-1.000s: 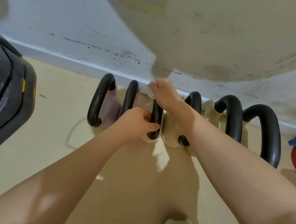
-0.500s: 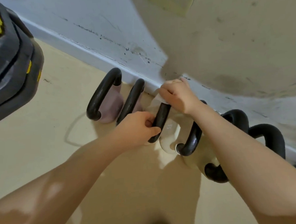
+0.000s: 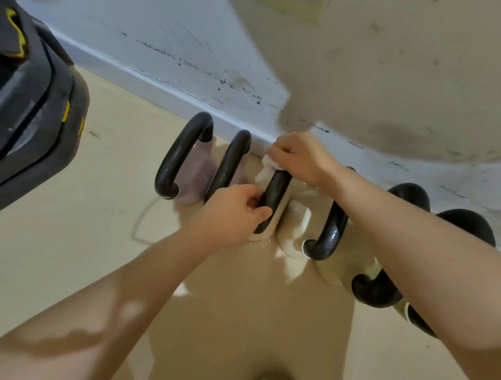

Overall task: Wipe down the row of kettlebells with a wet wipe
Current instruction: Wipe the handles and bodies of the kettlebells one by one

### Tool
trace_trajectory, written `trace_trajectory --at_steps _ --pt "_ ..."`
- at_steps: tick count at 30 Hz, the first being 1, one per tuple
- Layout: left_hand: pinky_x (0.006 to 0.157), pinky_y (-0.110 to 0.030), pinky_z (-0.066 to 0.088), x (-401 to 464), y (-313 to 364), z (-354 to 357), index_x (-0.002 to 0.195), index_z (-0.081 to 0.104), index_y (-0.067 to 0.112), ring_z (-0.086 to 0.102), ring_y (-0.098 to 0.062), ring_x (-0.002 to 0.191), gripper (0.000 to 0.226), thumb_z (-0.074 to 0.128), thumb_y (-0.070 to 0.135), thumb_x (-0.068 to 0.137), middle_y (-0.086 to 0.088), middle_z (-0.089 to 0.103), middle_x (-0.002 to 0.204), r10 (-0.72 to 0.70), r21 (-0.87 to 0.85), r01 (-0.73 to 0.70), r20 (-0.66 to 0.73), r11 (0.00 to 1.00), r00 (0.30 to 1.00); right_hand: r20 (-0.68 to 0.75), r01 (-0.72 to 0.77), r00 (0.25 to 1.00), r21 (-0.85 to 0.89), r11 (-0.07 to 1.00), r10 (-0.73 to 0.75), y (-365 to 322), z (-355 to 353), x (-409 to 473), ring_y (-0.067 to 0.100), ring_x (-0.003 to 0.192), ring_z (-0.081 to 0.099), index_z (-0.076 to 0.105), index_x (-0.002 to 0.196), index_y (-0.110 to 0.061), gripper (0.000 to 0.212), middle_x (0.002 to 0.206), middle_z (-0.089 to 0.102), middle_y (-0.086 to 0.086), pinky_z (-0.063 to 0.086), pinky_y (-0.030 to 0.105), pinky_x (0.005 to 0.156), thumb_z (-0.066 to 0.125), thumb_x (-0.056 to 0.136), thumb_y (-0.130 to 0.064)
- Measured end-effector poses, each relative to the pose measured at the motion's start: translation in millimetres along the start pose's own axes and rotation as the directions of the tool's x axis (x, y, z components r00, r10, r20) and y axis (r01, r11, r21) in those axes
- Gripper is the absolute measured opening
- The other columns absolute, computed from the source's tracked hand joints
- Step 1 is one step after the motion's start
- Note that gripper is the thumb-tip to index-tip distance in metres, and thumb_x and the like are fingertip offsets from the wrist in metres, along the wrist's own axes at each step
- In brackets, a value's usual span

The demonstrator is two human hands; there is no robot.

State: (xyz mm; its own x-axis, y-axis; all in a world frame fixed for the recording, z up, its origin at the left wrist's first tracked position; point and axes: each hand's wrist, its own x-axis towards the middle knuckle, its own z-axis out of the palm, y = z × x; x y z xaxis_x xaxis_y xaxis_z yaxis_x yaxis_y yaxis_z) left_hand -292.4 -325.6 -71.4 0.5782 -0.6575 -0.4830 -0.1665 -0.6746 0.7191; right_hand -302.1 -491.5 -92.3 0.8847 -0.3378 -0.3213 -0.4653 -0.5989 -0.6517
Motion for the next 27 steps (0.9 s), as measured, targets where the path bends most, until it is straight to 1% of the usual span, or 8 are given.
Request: trace_trajectory --at_steps 3,5,9,12,17,21,24,27 --pt "0.075 -0.029 0.048 -1 1 1 0.101 0.065 0.013 0.062 -0.017 0.081 0.021 0.055 0.026 0.087 -0.003 0.067 0.084 0.003 0.011 -0.003 0.009 1.0 1.0 0.014 -0.254 0.964 0.342 0.905 0.266 2 -10 2 0.015 0.066 0.04 0.047 0.08 -0.014 0.02 0.075 0.043 0.002 0.036 0.029 0.068 0.039 0.095 -0.025" --pt "0.08 -0.036 0.051 -3 0 0 0.101 0.066 0.014 0.063 -0.021 0.086 0.022 0.053 0.026 0.087 -0.008 0.07 0.092 0.019 0.03 -0.019 -0.001 0.999 1.0 0.024 -0.337 0.934 0.381 0.861 0.355 -5 1 -3 0.016 0.08 0.048 0.045 0.106 -0.015 0.019 0.092 0.05 0.002 0.038 0.031 0.076 0.037 0.095 -0.029" --pt "0.062 -0.023 0.052 -2 1 -4 0.102 0.065 0.007 0.061 -0.008 0.056 0.024 0.053 0.022 0.088 -0.012 0.071 0.095 0.045 0.033 -0.045 0.022 0.998 0.999 -0.058 -0.384 0.874 0.528 0.757 0.483 -14 33 -16 0.021 0.091 0.044 0.009 0.143 -0.024 0.065 0.107 0.036 0.003 0.04 0.028 0.07 0.043 0.088 -0.017" --pt "0.053 -0.017 0.05 -2 -2 -5 0.104 0.065 0.008 0.053 0.0 0.039 0.024 0.053 0.021 0.088 -0.011 0.071 0.097 0.042 -0.035 -0.04 0.041 0.999 0.998 -0.051 -0.42 0.814 0.638 0.646 0.579 -23 30 -13 0.019 0.083 0.044 0.015 0.141 -0.013 0.052 0.101 0.041 0.006 0.036 0.025 0.06 0.039 0.095 -0.02" --pt "0.059 -0.019 0.047 -4 -7 0 0.091 0.067 0.004 0.055 -0.012 0.058 0.022 0.054 0.022 0.089 -0.015 0.068 0.083 0.057 -0.057 -0.057 -0.007 0.997 0.998 -0.099 -0.344 0.851 0.636 0.691 0.515 -41 43 -51 0.02 0.075 0.046 0.031 0.133 -0.002 0.039 0.096 0.042 0.007 0.041 0.028 0.059 0.037 0.094 -0.009" --pt "0.05 -0.01 0.047 -1 -10 -1 0.103 0.066 0.017 0.054 -0.002 0.048 0.019 0.059 0.023 0.086 -0.004 0.071 0.087 0.066 -0.095 -0.066 -0.01 0.993 0.998 0.041 -0.432 0.819 0.701 0.568 0.572 -49 24 -46 0.014 0.061 0.045 0.047 0.082 -0.012 0.018 0.074 0.046 0.002 0.041 0.025 0.054 0.036 0.096 -0.012" --pt "0.053 -0.018 0.046 2 -8 -2 0.111 0.054 0.019 0.056 -0.002 0.053 0.03 0.063 0.023 0.083 0.003 0.067 0.08 0.055 -0.105 -0.061 -0.058 0.993 0.997 0.123 -0.506 0.765 0.722 0.472 0.632 -55 34 -54 0.02 0.07 0.054 0.043 0.103 -0.014 0.018 0.087 0.057 0.008 0.044 0.029 0.056 0.032 0.099 -0.028" --pt "0.053 -0.021 0.047 1 -7 1 0.105 0.048 0.014 0.061 -0.008 0.059 0.024 0.059 0.021 0.084 0.0 0.065 0.073 0.074 -0.057 -0.08 -0.089 0.995 0.993 0.147 -0.547 0.754 0.68 0.488 0.64 -56 44 -68 0.019 0.073 0.054 0.039 0.112 -0.009 0.019 0.084 0.054 0.007 0.046 0.03 0.056 0.045 0.096 -0.017"
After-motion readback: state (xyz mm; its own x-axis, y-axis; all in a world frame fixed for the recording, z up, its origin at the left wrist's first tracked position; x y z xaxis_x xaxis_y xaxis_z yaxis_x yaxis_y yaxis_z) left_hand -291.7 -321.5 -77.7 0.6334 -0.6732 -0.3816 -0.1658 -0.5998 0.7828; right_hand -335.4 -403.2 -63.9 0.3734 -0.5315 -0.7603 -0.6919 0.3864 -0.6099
